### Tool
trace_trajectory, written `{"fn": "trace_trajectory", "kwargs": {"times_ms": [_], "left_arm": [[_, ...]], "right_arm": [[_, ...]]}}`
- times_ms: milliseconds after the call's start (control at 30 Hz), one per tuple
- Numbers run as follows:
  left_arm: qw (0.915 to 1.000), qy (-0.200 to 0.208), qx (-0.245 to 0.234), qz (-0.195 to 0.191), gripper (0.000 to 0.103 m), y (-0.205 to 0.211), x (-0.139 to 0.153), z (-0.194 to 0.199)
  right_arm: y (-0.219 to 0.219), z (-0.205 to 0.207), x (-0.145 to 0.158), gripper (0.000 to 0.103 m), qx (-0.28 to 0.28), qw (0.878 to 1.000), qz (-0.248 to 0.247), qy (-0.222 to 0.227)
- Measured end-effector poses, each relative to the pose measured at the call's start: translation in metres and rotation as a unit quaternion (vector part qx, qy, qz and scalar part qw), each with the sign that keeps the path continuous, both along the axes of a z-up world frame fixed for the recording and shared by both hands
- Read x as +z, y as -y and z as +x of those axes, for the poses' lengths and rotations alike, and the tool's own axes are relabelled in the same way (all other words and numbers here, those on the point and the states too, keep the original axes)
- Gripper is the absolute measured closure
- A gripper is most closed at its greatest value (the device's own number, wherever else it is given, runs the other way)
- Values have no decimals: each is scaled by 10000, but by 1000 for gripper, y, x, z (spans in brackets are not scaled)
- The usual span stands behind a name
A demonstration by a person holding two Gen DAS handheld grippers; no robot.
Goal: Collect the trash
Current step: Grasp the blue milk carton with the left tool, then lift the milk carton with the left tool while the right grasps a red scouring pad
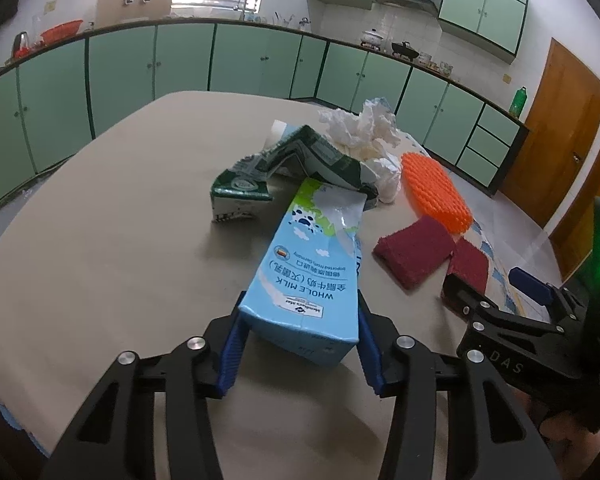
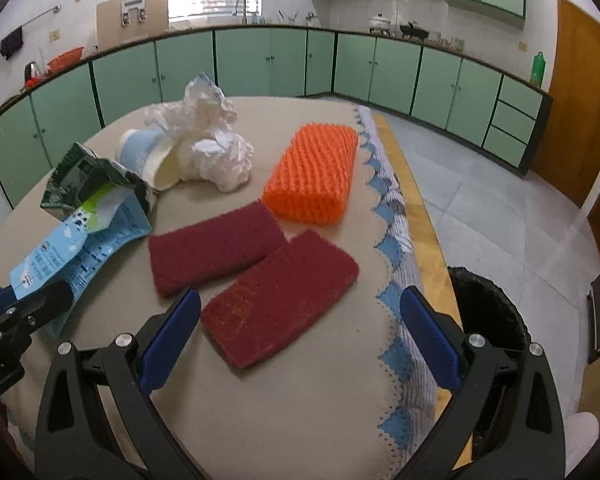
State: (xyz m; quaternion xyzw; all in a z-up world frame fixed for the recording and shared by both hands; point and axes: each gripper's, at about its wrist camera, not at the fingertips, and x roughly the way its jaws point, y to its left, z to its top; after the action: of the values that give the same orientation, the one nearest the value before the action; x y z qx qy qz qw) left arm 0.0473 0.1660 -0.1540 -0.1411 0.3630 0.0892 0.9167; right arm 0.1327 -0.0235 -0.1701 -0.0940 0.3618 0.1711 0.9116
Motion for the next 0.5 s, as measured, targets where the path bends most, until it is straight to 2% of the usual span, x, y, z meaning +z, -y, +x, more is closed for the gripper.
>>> {"fn": "trace_trajectory", "kwargs": {"times_ms": [267,333,400,500], "left_arm": [[9999,-65,-78,-2,53,5,0,3],[9999,-77,-90,27,46,8,0,4],[9999,-65,-110,56,34,10,1,5],[9997,-101,-161,141,30,13,0,9]], "right_arm": [[22,-4,2,7,-187,9998,-16,4],[29,-4,4,7,-307,9995,109,50],[30,-3,5,7,-325,9993,182,56],[25,-3,3,8,-249,9995,205,42]]}}
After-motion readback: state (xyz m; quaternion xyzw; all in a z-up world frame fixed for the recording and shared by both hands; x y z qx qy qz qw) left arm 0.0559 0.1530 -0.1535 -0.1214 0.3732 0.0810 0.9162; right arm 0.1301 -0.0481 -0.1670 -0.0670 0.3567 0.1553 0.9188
